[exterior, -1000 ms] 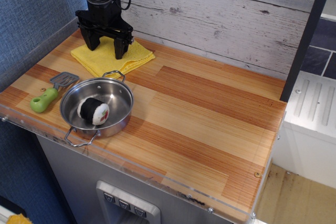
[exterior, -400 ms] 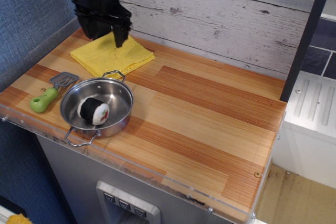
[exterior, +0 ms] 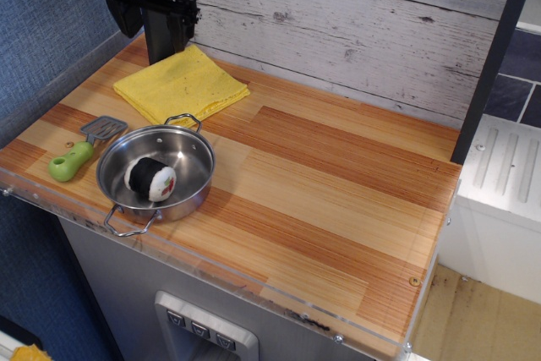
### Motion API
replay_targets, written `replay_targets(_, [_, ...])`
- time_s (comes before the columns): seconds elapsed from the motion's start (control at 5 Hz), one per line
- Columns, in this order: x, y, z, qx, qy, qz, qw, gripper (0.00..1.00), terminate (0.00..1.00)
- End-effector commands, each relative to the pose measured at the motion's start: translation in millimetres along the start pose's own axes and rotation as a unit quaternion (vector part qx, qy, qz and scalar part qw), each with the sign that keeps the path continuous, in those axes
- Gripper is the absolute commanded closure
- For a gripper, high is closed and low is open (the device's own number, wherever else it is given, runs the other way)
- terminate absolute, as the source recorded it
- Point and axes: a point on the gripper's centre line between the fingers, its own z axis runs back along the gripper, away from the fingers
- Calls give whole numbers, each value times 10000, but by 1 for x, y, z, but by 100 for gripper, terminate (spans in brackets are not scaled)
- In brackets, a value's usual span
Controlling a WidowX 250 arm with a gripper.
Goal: Move yellow cloth above pot and green spatula
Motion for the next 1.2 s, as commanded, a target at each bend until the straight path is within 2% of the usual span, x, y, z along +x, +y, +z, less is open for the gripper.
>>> replay_targets(0.0, [3,6,22,115,-272,17,9996,0,0])
replay_targets(0.8, [3,6,22,115,-272,17,9996,0,0])
replay_targets(1.0, [3,6,22,115,-272,17,9996,0,100])
